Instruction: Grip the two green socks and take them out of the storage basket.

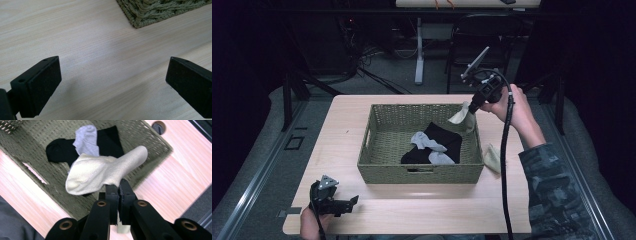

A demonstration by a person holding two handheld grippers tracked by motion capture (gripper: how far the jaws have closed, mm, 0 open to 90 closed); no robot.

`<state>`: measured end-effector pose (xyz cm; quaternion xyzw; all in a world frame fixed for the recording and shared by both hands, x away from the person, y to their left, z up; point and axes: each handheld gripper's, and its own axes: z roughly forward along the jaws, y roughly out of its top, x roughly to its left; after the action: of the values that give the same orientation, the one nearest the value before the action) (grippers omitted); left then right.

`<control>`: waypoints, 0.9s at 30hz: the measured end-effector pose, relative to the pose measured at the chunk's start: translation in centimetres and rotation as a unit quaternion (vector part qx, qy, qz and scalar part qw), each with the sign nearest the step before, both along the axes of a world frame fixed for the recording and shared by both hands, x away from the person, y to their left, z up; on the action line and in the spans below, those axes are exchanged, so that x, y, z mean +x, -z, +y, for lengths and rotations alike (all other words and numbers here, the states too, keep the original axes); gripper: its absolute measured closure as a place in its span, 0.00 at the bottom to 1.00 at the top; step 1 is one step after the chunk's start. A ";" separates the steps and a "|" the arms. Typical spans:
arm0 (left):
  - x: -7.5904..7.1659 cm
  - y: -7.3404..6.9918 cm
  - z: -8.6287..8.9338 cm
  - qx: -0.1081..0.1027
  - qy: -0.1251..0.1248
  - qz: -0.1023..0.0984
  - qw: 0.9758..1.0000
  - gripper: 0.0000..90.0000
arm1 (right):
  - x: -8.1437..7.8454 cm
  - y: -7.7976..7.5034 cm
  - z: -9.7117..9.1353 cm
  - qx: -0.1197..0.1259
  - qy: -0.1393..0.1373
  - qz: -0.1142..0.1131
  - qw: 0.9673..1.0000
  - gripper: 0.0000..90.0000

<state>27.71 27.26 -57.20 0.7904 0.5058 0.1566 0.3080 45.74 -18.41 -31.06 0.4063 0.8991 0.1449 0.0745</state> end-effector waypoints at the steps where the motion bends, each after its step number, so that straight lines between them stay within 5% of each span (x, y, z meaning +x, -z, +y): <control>1: 0.0 0.0 0.0 0.001 0.000 0.000 1.000 0.00 | -0.2 -0.2 -0.7 0.001 0.005 -0.003 1.000 0.98; 12: 0.0 0.0 0.0 0.000 -0.002 0.000 1.000 0.00 | -1.6 -1.0 -6.2 0.001 0.048 -0.014 0.999 0.98; 27: 0.0 0.0 -0.1 0.003 -0.003 0.000 1.000 0.00 | -2.1 4.0 -11.6 0.000 0.105 0.009 0.994 0.98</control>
<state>27.74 27.21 -57.23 0.7899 0.5075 0.1589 0.3053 43.64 -29.99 -35.07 0.5002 0.8519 0.1324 0.0812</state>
